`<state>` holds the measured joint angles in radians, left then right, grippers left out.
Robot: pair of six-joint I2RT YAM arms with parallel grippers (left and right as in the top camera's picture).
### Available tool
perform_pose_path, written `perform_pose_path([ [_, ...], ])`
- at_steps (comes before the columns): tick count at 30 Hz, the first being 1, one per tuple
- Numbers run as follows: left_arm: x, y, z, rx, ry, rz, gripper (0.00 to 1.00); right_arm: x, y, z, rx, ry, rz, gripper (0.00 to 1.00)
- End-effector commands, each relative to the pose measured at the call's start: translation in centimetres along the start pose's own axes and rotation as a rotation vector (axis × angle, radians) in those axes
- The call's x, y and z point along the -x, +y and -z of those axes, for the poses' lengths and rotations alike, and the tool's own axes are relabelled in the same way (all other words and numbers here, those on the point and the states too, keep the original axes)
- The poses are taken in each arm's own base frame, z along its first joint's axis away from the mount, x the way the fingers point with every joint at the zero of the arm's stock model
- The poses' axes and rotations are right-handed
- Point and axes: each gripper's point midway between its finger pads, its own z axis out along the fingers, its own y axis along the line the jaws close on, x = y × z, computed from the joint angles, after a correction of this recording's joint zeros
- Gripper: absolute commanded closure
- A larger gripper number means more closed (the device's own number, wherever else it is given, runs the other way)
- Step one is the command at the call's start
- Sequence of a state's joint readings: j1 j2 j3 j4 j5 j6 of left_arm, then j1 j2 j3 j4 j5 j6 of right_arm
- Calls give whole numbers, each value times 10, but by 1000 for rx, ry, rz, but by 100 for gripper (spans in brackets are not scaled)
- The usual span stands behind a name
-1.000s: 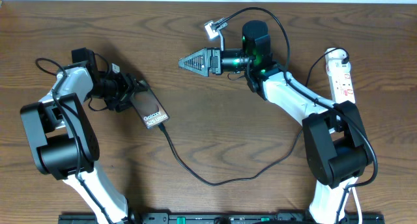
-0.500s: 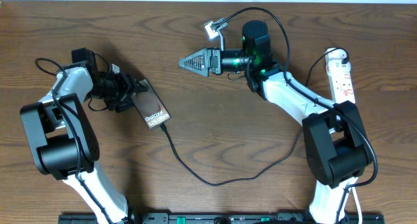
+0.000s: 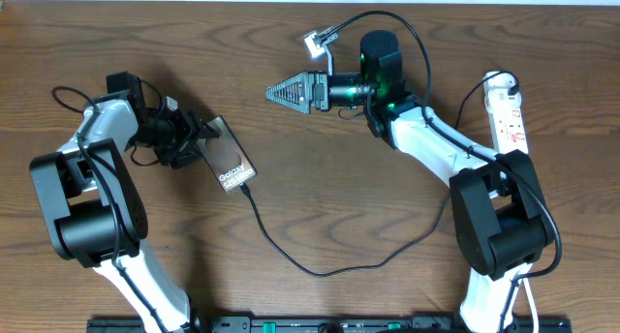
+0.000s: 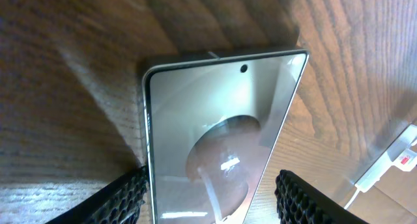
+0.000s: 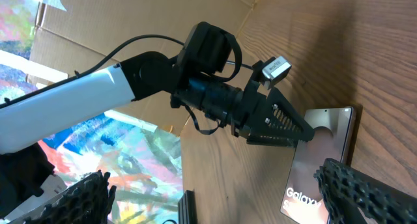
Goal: Plug charger to phone and switch on socket
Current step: 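Open the left gripper and release the phone on the table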
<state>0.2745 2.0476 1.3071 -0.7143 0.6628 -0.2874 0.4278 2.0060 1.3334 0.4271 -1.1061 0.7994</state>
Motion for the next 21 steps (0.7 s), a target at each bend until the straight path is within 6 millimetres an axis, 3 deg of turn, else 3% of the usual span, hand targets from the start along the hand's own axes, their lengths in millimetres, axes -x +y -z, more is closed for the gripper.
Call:
perform_pose_path([
  [1, -17, 65, -24, 225, 64, 84, 33, 0, 2, -3, 10, 8, 24, 1],
  [12, -17, 61, -21, 216, 63, 50, 33, 0, 3, -3, 10, 9, 25, 1],
  [17, -14, 39, -4, 156, 23, -30, 33, 0, 3, -3, 10, 8, 29, 1],
  [21, -12, 14, 23, 111, -49, -91, 33, 0, 2, -3, 10, 8, 35, 1],
])
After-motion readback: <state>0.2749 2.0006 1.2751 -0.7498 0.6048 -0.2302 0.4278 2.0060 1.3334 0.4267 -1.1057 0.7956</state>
